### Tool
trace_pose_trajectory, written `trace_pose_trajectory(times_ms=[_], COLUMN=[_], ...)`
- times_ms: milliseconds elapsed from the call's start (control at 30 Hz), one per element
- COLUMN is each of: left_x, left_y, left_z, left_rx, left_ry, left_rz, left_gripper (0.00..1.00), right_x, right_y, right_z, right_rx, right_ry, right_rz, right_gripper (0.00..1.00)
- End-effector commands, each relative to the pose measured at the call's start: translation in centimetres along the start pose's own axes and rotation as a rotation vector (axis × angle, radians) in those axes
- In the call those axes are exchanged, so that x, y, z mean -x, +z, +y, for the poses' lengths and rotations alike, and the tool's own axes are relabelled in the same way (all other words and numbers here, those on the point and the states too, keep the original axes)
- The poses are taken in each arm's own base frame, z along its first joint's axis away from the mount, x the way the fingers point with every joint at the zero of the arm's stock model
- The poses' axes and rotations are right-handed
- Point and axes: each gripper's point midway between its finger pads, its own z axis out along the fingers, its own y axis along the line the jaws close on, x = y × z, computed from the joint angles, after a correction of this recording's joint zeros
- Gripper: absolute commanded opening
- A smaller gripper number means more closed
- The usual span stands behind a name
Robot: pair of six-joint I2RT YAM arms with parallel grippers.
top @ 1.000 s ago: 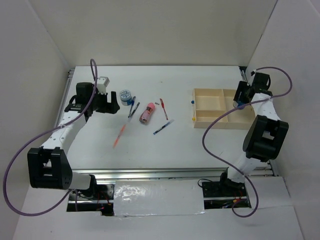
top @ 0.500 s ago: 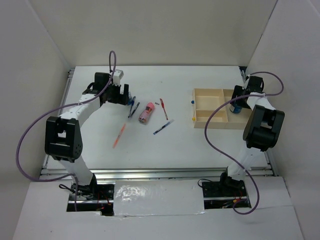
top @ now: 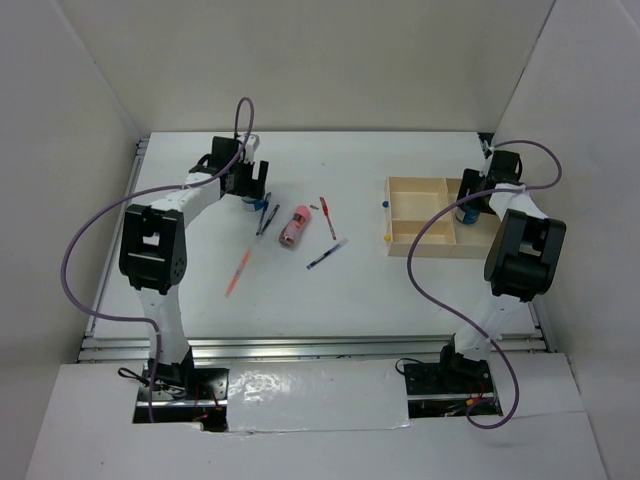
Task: Sort the stationery into containers
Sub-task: Pick up the stationery from the center of the board, then place the stationery at the center of the board.
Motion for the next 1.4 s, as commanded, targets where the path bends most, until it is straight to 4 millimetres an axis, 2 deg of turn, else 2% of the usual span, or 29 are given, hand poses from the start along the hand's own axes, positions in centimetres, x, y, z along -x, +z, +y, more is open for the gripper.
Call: trace_pose_trajectory(times_ms=[0, 100, 133, 167, 367, 433, 467, 533, 567, 667, 700, 733, 767, 800, 833, 867, 900, 933, 967, 1000, 1033, 1067, 1100, 1133, 1167, 1200, 1267, 1300, 1367], left_x=[0.7, 0.3, 0.0, 0.0, -0.1, -0.1, 0.0, 0.5, 0.5, 2.6, 3.3, 4.1, 5.0, 6.4, 6.5, 6.7, 7.9, 7.4, 5.9, 6.4, 4.2, 3.3, 3.0, 0.8, -0.2, -1.2, -3.8, -5.5, -7.9], left_y=[0.9, 1.6, 1.8, 1.9, 1.9, 1.7, 1.6, 1.1, 0.9, -0.6, -1.5, -2.3, -3.2, -5.2, -6.3, -7.3, -9.9, -11.2, -11.9, -14.7, -15.2, -16.3, -18.5, -18.6, -19.2, -20.3, -20.6, -21.1, -21.0], left_z=[1.0, 1.1, 1.1, 1.1, 0.9, 0.7, 0.7, 0.9, 0.8, 1.2, 1.6, 1.3, 1.2, 1.1, 0.2, -0.5, -2.0, -3.3, -5.0, -7.5, -8.9, -10.4, -13.4, -14.7, -16.1, -18.7, -21.5, -24.2, -26.5], left_rx=[0.046, 0.047, 0.047, 0.047, 0.036, 0.027, 0.024, 0.024, 0.020, 0.010, 0.011, -0.016, -0.036, -0.053, -0.100, -0.122, -0.153, -0.186, -0.242, -0.292, -0.338, -0.379, -0.433, -0.466, -0.491, -0.536, -0.612, -0.685, -0.739], left_ry=[0.023, 0.025, 0.026, 0.025, 0.026, 0.027, 0.027, 0.025, 0.026, 0.024, 0.015, 0.011, 0.009, 0.020, 0.063, 0.095, 0.182, 0.228, 0.271, 0.363, 0.389, 0.440, 0.502, 0.528, 0.546, 0.581, 0.590, 0.623, 0.645], left_rz=[-0.010, 0.010, 0.016, 0.015, 0.020, 0.022, 0.020, 0.008, 0.004, -0.043, -0.051, -0.068, -0.088, -0.129, -0.138, -0.150, -0.199, -0.191, -0.170, -0.220, -0.182, -0.187, -0.222, -0.188, -0.185, -0.194, -0.157, -0.137, -0.091], left_gripper=[0.99, 0.99, 0.99, 0.99, 0.95, 0.86, 0.76, 0.66, 0.58, 0.41, 0.38, 0.36, 0.31, 0.29, 0.25, 0.25, 0.23, 0.22, 0.20, 0.19, 0.19, 0.19, 0.19, 0.20, 0.21, 0.22, 0.24, 0.25, 0.25], right_x=[3.6, 3.6, 3.5, 3.6, 3.9, 4.1, 4.8, 6.0, 6.3, 7.6, 7.4, 8.2, 8.4, 7.9, 8.4, 8.1, 7.2, 7.2, 6.6, 5.4, 5.4, 4.8, 3.8, 3.4, 2.9, 2.0, 0.8, 0.4, -0.2], right_y=[-0.2, -0.2, -0.2, -0.2, -0.9, -1.6, -2.6, -4.9, -5.8, -9.4, -10.3, -12.3, -13.4, -14.3, -16.6, -17.5, -18.2, -20.0, -20.8, -21.2, -22.8, -23.2, -23.4, -24.3, -24.6, -25.3, -25.5, -26.5, -27.0], right_z=[0.0, 0.0, 0.1, 0.1, 0.1, 0.5, 0.8, 1.3, 1.7, 2.8, 3.1, 3.6, 4.0, 4.4, 5.5, 6.0, 6.4, 7.2, 8.2, 8.6, 9.3, 9.9, 10.2, 10.6, 11.1, 11.5, 11.7, 11.8, 11.4], right_rx=[-0.013, -0.016, -0.014, -0.014, -0.013, 0.002, 0.011, 0.029, 0.037, 0.065, 0.075, 0.095, 0.112, 0.135, 0.193, 0.220, 0.247, 0.275, 0.327, 0.351, 0.372, 0.406, 0.423, 0.442, 0.464, 0.490, 0.515, 0.536, 0.539], right_ry=[-0.023, -0.024, -0.027, -0.027, -0.019, -0.013, -0.011, -0.016, -0.024, -0.065, -0.077, -0.099, -0.119, -0.131, -0.183, -0.209, -0.249, -0.281, -0.308, -0.334, -0.353, -0.364, -0.370, -0.378, -0.384, -0.385, -0.382, -0.382, -0.372], right_rz=[-0.094, -0.092, -0.089, -0.091, -0.097, -0.099, -0.118, -0.159, -0.173, -0.226, -0.223, -0.263, -0.277, -0.267, -0.310, -0.317, -0.306, -0.337, -0.340, -0.323, -0.356, -0.357, -0.339, -0.352, -0.348, -0.348, -0.328, -0.337, -0.343], right_gripper=[0.75, 0.76, 0.80, 0.99, 1.00, 1.00, 1.00, 1.00, 1.00, 1.00, 1.00, 1.00, 1.00, 1.00, 1.00, 1.00, 1.00, 1.00, 1.00, 1.00, 1.00, 1.00, 1.00, 1.00, 1.00, 1.00, 1.00, 1.00, 1.00])
